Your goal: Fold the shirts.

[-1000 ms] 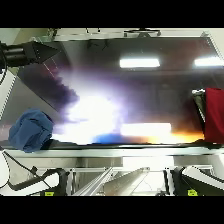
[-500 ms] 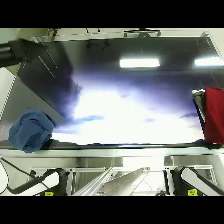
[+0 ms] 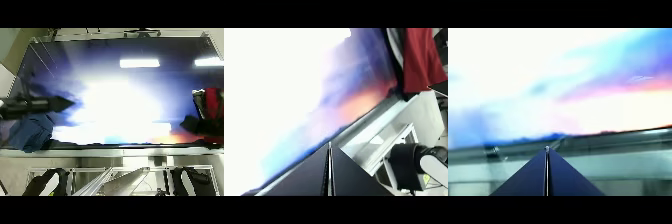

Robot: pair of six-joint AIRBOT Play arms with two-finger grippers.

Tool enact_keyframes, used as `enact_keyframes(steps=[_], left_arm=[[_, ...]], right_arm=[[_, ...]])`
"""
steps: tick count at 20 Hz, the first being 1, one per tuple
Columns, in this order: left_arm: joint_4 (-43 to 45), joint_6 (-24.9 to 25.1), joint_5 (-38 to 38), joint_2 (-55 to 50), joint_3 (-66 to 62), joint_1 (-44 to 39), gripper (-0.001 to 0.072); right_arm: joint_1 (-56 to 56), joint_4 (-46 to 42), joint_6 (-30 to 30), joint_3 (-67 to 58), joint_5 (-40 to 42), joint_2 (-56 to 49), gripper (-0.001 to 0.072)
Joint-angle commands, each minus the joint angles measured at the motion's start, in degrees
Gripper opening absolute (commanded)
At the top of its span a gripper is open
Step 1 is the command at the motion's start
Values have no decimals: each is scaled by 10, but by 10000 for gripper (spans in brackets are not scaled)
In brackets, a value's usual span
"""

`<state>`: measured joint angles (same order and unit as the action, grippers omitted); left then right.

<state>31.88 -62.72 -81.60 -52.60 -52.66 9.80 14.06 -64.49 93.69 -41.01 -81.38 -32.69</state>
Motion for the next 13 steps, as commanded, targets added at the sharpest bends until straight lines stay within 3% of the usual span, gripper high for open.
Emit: enact_keyframes(steps=[1,13], left_arm=[[16,0,27,65,108,-21,9],[15,1,37,100,138,-20,10]], right_arm=[[-20,4,-22,94,28,59,21],[-21,37,-24,94,34,59,21]])
